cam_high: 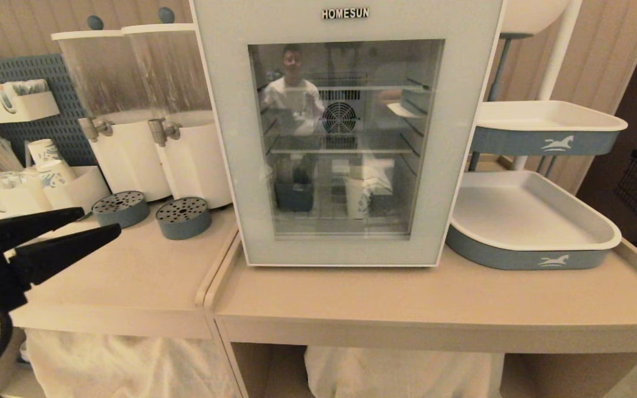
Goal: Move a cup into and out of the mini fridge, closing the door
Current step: Open the freezer door
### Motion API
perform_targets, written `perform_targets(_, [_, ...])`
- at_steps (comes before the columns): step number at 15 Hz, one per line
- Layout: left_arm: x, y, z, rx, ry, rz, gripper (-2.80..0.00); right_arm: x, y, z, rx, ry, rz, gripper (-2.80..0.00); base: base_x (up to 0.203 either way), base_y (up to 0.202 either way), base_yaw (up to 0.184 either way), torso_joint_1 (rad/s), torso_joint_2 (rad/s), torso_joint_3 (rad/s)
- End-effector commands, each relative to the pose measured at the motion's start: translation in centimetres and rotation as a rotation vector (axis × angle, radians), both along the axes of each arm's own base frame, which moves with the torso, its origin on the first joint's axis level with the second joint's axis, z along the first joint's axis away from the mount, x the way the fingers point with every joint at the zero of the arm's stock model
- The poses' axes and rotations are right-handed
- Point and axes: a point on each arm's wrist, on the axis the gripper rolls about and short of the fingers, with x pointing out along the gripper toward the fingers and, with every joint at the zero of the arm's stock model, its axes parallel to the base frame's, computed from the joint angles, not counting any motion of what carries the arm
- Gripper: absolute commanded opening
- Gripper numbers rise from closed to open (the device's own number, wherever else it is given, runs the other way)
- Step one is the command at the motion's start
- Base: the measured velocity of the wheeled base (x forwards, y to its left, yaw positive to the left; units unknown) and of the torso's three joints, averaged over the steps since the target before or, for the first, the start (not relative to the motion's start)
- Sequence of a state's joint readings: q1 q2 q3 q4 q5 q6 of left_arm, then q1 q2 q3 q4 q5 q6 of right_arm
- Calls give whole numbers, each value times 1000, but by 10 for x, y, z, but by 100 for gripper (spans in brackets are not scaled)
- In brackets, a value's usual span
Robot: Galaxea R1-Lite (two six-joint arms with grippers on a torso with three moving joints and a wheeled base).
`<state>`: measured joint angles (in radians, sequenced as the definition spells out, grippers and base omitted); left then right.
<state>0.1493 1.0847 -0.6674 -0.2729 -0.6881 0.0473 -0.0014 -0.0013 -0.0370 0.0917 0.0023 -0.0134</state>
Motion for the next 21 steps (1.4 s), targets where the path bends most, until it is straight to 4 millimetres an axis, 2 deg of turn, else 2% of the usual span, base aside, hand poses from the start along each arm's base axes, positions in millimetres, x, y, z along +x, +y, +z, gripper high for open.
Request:
perform_targets(1, [42,23,-16,-17,56,-216,0,0,0,0,0,2,1,-280,0,0,0,0,0,0])
perform_targets(5, [87,42,-23,18,-34,-445,0,0,0,0,0,1,1,-280,0,0,0,0,0,0])
perform_targets(9, [131,27,-24,13,-66,-606,0,0,0,0,1,-3,2,-280,0,0,0,0,0,0])
perform_targets(12, [167,15,-33,41,-99,-669,0,0,0,0,1,-1,2,-280,0,0,0,0,0,0])
perform_targets(15, [204,12,-37,95,-182,-688,0,0,0,0,1,-3,2,-280,0,0,0,0,0,0])
perform_targets(18, [221,13,-35,108,-211,-693,0,0,0,0,1,-3,2,-280,0,0,0,0,0,0])
perform_targets(21, [225,16,-29,75,-182,-681,0,0,0,0,1,-1,2,-280,0,0,0,0,0,0])
